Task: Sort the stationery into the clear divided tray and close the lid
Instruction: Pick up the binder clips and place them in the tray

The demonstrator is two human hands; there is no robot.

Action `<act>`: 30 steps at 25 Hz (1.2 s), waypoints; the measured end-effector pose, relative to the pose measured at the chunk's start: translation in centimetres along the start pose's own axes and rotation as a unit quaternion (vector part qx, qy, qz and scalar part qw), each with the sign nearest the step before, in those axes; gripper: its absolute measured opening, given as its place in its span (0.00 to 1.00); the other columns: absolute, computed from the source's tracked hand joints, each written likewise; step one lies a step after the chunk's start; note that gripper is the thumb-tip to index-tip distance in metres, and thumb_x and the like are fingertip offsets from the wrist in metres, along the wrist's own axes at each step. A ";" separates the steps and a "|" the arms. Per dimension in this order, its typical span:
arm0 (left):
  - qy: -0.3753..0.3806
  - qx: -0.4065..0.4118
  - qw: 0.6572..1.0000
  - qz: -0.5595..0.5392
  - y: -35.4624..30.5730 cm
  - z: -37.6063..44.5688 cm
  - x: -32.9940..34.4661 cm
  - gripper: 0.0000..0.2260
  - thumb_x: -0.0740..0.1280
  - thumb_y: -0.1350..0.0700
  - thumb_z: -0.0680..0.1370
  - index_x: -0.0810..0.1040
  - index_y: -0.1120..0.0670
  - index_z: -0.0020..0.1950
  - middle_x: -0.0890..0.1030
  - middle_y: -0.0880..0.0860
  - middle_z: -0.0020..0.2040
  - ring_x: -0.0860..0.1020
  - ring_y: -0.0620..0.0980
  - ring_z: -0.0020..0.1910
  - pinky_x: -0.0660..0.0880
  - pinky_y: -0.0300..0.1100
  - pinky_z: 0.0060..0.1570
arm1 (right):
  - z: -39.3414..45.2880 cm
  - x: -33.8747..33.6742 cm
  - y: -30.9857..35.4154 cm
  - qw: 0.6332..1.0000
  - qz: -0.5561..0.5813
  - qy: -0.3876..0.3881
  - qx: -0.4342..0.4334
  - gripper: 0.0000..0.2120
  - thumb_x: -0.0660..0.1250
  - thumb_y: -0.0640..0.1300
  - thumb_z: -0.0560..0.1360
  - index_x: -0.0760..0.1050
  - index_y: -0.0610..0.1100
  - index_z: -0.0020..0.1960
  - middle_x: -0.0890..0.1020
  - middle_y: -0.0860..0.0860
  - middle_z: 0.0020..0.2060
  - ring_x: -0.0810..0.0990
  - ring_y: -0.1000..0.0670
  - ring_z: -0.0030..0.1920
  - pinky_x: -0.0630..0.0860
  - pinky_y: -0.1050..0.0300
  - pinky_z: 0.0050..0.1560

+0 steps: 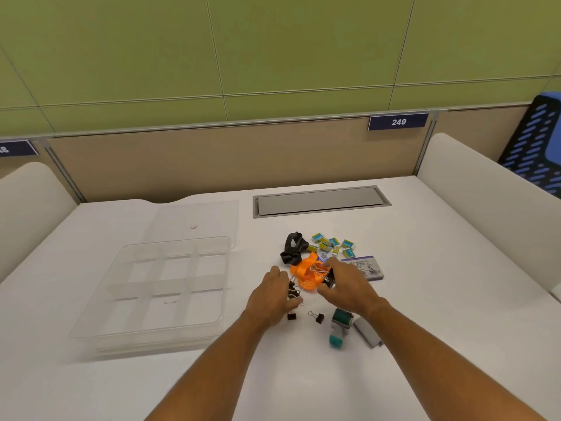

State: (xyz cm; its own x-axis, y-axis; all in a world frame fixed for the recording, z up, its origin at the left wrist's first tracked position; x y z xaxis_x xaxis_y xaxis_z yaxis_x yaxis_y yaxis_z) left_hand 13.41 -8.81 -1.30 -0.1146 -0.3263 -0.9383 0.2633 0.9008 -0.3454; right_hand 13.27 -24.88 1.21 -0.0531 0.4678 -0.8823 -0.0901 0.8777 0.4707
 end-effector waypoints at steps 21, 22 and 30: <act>-0.121 -0.039 0.987 -0.095 16.6 -8.7 -10.9 0.14 0.66 0.47 0.77 0.73 0.56 0.54 0.71 0.51 0.50 0.70 0.49 0.50 0.73 0.45 0.48 | 1.2 5.6 20.0 0.990 0.028 -0.041 -0.130 0.20 0.69 0.53 0.72 0.73 0.44 0.60 0.82 0.47 0.51 0.79 0.46 0.52 0.75 0.54 0.51; -0.120 -0.041 0.988 -0.093 17.7 -9.0 -11.3 0.14 0.65 0.46 0.77 0.73 0.56 0.54 0.71 0.51 0.51 0.70 0.49 0.50 0.73 0.45 0.48 | 1.3 6.2 20.9 0.990 0.029 -0.040 -0.130 0.21 0.68 0.53 0.72 0.73 0.44 0.60 0.82 0.47 0.51 0.79 0.46 0.52 0.75 0.54 0.51; -0.132 -0.091 0.983 -0.088 29.4 -12.2 -13.8 0.14 0.66 0.48 0.77 0.74 0.58 0.53 0.71 0.52 0.50 0.70 0.50 0.50 0.69 0.40 0.46 | 1.8 10.9 28.1 0.989 0.018 -0.044 -0.138 0.18 0.67 0.52 0.74 0.72 0.45 0.60 0.79 0.48 0.50 0.78 0.45 0.51 0.74 0.52 0.52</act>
State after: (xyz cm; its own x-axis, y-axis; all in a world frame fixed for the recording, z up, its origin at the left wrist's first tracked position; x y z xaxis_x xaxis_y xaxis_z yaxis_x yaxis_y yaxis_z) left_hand 11.04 25.63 1.68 0.1164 -0.5239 -0.8438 0.0839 0.8517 -0.5172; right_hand 11.96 5.02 4.83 0.0251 0.5158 -0.8563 -0.3591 0.8041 0.4738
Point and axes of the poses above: each hand's wrist, its own z-axis towards the middle knuckle, its own x-axis out of the palm, y = z × x, the point moved 7 cm from there along z, towards the middle knuckle
